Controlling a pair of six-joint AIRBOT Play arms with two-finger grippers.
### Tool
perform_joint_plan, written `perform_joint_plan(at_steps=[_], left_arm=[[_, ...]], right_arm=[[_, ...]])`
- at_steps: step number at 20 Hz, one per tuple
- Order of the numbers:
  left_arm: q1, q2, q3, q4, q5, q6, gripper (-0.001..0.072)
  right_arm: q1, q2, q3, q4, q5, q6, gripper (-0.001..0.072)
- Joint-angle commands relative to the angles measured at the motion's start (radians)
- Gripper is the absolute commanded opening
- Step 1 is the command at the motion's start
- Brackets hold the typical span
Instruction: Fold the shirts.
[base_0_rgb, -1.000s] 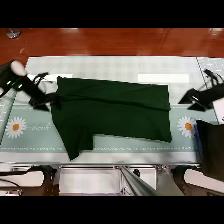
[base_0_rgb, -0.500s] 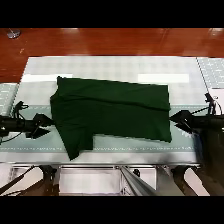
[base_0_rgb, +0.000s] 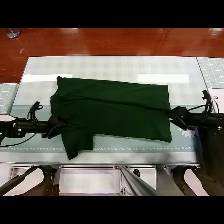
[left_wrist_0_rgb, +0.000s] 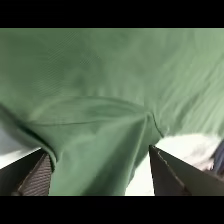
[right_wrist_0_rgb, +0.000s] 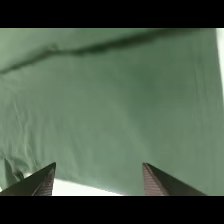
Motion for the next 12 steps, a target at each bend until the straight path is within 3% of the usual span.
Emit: perform_joint_plan(at_steps=[1, 3, 6, 12], left_arm=[[-0.043, -0.010, -0.005, 0.038, -0.048, 0.018, 0.0643], [-0.042, -0.008, -0.003, 0.057, -0.048, 0.019, 0.0029], [-0.043, -0.008, -0.003, 0.046, -0.040, 0.019, 0.0034], [-0.043, -0.009, -0.003, 0.046, -0.040, 0.018, 0.0034]], right_arm=[[-0.072, 0.001, 0.093, -0.079, 0.024, 0.022, 0.0621], [-0.125, 0.001, 0.104, -0.226, 0.100, 0.048, 0.0621], [-0.116, 0.001, 0.034, -0.396, 0.227, 0.076, 0.0621], [0.035, 0.001, -0.144, -0.377, 0.173, 0.098, 0.0621]])
